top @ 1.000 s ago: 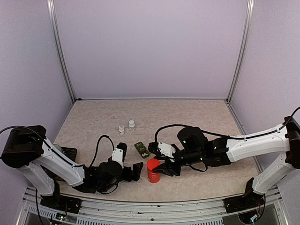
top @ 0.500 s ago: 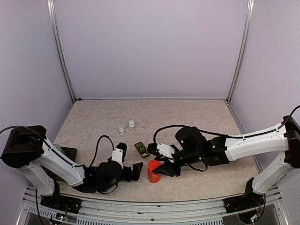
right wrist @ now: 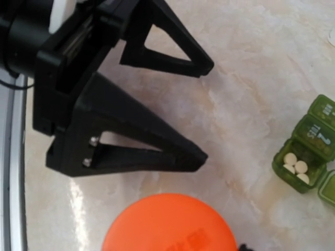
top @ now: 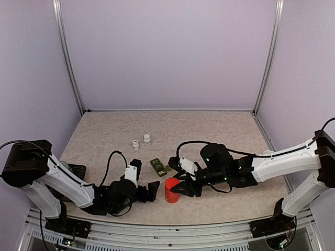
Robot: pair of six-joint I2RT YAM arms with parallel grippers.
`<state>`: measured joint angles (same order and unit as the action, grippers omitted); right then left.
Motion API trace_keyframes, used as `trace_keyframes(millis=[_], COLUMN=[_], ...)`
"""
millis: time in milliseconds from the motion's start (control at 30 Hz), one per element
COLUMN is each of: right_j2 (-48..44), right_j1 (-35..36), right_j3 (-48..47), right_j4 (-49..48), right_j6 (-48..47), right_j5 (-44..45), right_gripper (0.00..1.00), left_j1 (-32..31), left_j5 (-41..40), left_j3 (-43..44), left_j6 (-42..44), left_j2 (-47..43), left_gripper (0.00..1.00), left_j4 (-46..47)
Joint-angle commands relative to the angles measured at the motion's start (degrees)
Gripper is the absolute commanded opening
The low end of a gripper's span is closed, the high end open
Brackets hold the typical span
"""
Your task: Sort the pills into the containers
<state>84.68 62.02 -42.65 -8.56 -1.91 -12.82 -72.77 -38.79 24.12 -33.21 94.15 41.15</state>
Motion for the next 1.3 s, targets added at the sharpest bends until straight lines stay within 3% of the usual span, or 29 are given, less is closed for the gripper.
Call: trace_keyframes(millis=[0,367,767,1167,1267], right_j2=[-0.31,1.23,1.17,1.93,2.42], right_j1=[-0.49,1.55,3.42,4.25,4.7], right_j3=[2.23,-1.38,-3.0,-7.05,-8.1], right_j4=[-3.84,2.91,6.38,12.45,14.04], right_j6=[3.62,7.47,11.55,16.6,17.95], right_j5=[0.48,13.15,17.16,19.55,21.07], right_gripper=[0.45,0.41,0.42,0.46,0.53], left_j1=[0.23,0.12,-0.08,-0.68,-0.92], left_j5=[0.12,-0.72,-0.04,-1.55,-2.13], left_j3=[-0.52,-0.09,1.22,2.14,2.22], left_j6=[-0.36,-1.02,0.66,0.11,-0.03], left_j2=[0.07,0.1,0.53,1.06,0.99], left_gripper=[0.99,0.99,0.99,0.99,0.99], left_j4=[0.76,-0.44,1.65,-0.08,-0.43])
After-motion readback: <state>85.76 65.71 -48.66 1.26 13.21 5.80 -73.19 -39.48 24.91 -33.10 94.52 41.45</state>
